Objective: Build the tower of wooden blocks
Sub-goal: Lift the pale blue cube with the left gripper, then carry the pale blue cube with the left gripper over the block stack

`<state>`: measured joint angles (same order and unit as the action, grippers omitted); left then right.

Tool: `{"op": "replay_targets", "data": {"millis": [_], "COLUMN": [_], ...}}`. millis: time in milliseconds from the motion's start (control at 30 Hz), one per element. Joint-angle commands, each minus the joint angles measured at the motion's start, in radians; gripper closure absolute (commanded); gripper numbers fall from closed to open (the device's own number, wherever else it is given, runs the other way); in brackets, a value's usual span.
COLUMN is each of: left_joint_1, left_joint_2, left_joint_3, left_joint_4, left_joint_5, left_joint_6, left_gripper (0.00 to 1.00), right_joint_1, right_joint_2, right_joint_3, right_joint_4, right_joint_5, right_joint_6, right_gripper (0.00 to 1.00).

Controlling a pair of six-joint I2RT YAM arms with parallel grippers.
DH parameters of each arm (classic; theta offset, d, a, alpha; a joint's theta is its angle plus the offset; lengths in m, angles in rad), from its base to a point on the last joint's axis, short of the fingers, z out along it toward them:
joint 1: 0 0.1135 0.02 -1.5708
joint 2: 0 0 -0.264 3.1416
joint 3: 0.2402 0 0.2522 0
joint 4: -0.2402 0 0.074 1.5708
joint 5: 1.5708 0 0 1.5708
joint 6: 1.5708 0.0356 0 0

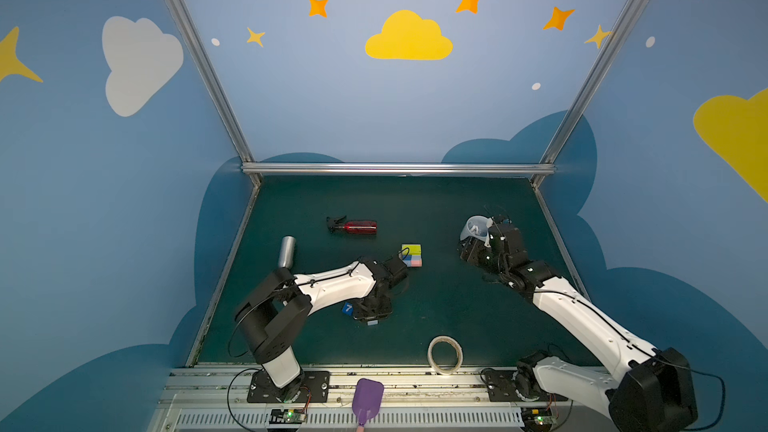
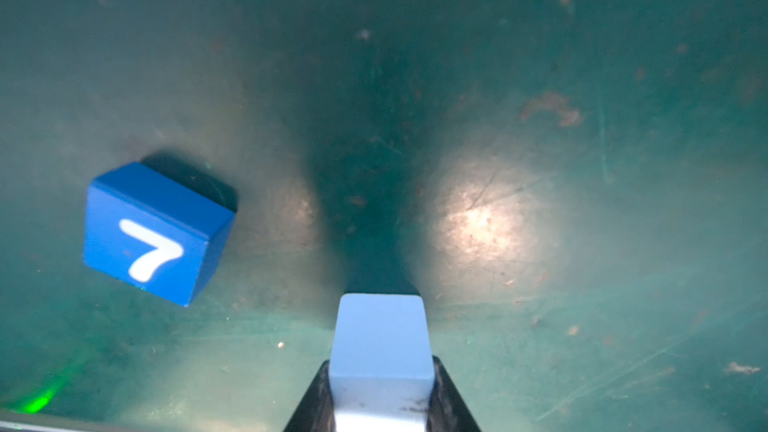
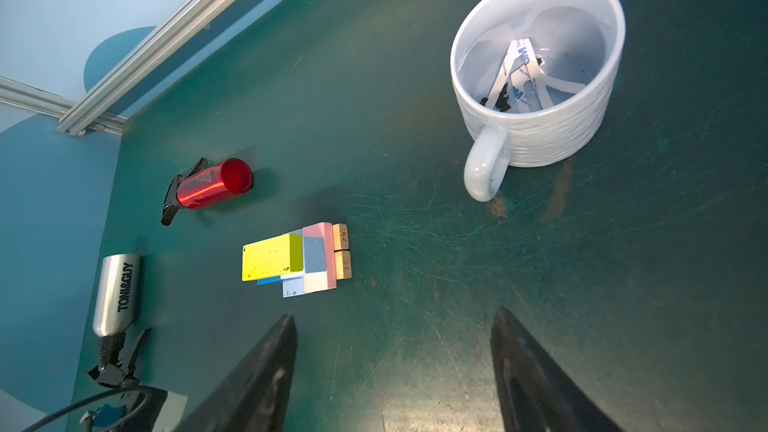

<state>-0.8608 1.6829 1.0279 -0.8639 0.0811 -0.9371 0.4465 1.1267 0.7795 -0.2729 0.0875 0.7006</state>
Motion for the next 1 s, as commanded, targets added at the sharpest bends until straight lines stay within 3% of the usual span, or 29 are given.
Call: {"op": "replay_targets", "data": {"millis": [0, 67, 133, 333, 967], "left_joint_1": [-0.004, -0.005, -0.005, -0.006, 0.009], "left_joint_2": [-0.016, -0.018, -0.019, -0.024, -0.039], "left_joint_3": [-0.002, -0.001, 0.002, 0.031, 0.257], "left_joint_4": [-0.014, -0.015, -0.015, -0.043, -0.195], "left_joint_5": [-0.012, -0.014, -0.015, -0.025, -0.065], "left_joint_6": [-0.007, -0.006, 0.001, 0.025, 0.183], "left_gripper": [0.68, 0.72, 0.82, 0.95, 0.96], "right_joint_1": [-0.004, -0.005, -0.006, -0.006, -0.009], "right_joint_2": [0.008, 0.010, 0.010, 0.011, -0.010], "right_joint_3": [-0.012, -0.011, -0.011, -0.007, 0.000], "right_joint_4": [0.010, 0.009, 0.011, 0.015, -0.003], "right_joint_5": [-0.002, -0.003, -0.003, -0.012, -0.012], "right_joint_6": [0.006, 0.006, 0.006, 0.002, -0.016], "right_gripper": [0.28, 0.28, 0.28, 0.28, 0.28]}}
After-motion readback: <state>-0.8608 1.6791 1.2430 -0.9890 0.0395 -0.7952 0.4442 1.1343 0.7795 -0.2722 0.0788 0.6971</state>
